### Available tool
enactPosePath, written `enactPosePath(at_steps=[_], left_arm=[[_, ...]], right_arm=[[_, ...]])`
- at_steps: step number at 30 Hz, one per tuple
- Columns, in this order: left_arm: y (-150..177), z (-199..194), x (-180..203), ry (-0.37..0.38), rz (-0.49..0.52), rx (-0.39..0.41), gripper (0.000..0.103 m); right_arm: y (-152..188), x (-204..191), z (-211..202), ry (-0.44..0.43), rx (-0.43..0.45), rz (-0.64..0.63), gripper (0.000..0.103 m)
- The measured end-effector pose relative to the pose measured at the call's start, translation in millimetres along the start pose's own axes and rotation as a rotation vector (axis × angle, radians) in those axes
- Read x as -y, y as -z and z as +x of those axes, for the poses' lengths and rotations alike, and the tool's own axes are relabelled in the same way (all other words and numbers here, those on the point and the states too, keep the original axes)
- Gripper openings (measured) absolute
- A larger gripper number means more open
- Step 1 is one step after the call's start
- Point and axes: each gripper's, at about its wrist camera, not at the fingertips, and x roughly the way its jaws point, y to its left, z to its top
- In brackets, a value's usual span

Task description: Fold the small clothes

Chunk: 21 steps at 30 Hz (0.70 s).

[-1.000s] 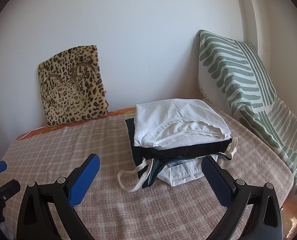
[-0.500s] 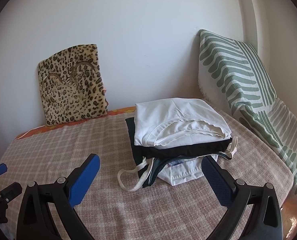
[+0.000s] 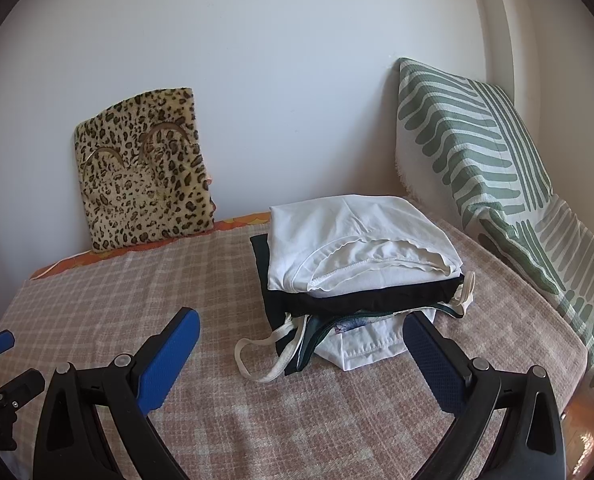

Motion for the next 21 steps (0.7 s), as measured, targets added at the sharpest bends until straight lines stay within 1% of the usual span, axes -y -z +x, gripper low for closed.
enactPosePath(at_steps=[21], left_arm=[[3.2, 0.5, 2.3, 0.007, 0.009, -0.006, 0.102]], right_arm=[[-0.6, 0.5, 0.4, -0.003, -0.002, 0.002, 0.103]])
